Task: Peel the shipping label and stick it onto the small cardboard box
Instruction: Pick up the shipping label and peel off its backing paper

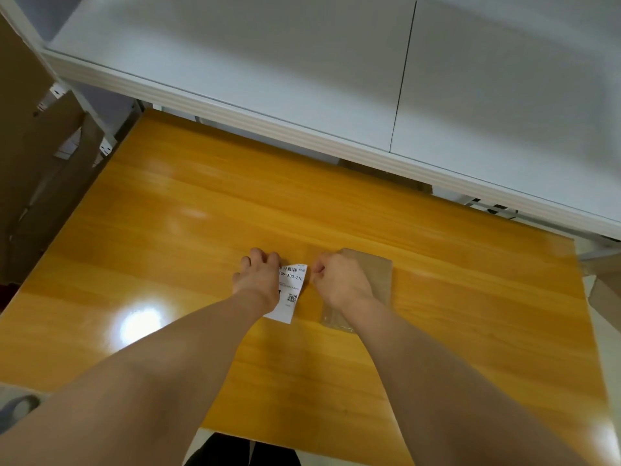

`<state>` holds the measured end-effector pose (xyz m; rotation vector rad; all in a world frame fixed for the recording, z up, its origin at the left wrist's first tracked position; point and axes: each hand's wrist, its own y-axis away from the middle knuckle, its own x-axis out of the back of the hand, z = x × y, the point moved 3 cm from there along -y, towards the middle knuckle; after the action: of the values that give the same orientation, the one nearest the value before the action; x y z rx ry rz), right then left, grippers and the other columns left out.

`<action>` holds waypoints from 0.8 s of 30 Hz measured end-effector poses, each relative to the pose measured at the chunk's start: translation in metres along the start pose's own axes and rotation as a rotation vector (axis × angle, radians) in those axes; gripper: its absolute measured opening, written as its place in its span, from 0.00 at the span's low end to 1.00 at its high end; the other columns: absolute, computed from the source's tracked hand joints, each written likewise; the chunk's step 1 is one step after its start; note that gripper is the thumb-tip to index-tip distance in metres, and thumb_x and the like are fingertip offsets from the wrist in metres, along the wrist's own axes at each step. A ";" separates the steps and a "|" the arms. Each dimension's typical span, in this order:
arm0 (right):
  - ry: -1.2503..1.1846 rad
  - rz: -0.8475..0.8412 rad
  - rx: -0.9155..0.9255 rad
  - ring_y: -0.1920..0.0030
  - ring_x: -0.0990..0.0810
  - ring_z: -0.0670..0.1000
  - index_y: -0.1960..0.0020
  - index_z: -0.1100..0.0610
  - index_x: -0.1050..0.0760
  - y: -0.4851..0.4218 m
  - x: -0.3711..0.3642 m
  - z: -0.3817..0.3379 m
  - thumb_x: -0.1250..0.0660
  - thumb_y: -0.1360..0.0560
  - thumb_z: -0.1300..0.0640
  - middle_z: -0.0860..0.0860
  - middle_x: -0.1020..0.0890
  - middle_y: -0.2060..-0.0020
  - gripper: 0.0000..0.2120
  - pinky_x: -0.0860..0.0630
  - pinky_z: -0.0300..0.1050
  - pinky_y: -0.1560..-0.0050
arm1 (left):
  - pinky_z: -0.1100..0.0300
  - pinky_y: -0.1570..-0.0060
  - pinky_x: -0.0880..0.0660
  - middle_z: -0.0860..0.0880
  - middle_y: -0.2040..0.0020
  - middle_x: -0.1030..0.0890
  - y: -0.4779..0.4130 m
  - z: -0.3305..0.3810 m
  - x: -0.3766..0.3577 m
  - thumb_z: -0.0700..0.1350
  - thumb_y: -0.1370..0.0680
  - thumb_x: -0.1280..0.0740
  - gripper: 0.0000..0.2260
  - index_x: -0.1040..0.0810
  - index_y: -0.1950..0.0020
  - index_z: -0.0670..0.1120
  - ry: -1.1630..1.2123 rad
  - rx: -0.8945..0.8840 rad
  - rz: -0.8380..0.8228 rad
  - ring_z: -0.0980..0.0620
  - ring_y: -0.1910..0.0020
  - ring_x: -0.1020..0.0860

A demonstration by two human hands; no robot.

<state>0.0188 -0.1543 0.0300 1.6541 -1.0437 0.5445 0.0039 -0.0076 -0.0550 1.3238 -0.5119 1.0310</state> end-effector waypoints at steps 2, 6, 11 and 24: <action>-0.033 -0.003 -0.010 0.49 0.17 0.57 0.47 0.53 0.18 0.001 -0.002 0.000 0.37 0.22 0.59 0.55 0.15 0.48 0.10 0.21 0.46 0.52 | 0.49 0.47 0.25 0.42 0.35 0.33 0.002 -0.002 -0.001 0.38 0.25 0.35 0.22 0.33 0.33 0.46 0.025 -0.026 0.008 0.41 0.37 0.31; -0.119 -0.002 -0.050 0.43 0.18 0.57 0.43 0.55 0.19 0.003 0.001 0.002 0.34 0.21 0.55 0.55 0.15 0.45 0.10 0.21 0.49 0.44 | 0.54 0.61 0.27 0.46 0.46 0.21 0.008 -0.010 0.006 0.35 0.25 0.35 0.22 0.34 0.33 0.46 0.370 -0.005 -0.034 0.44 0.52 0.22; -0.335 -0.024 -0.151 0.36 0.23 0.56 0.30 0.58 0.27 0.011 0.016 -0.001 0.33 0.23 0.42 0.54 0.20 0.36 0.28 0.28 0.45 0.41 | 0.47 0.47 0.22 0.44 0.41 0.21 0.018 0.000 0.042 0.31 0.29 0.28 0.41 0.45 0.22 0.47 0.820 -0.033 -0.071 0.42 0.42 0.21; -0.849 0.153 -0.111 0.52 0.14 0.58 0.54 0.57 0.21 0.066 0.088 -0.013 0.30 0.22 0.58 0.55 0.13 0.54 0.03 0.16 0.56 0.51 | 0.55 0.54 0.20 0.47 0.48 0.15 0.084 0.050 0.154 0.44 0.22 0.30 0.11 0.25 0.40 0.46 1.268 -0.194 -0.134 0.49 0.52 0.16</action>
<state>0.0100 -0.1783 0.1380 1.7374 -1.7788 -0.1647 0.0211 -0.0131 0.1265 0.3373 0.4273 1.4208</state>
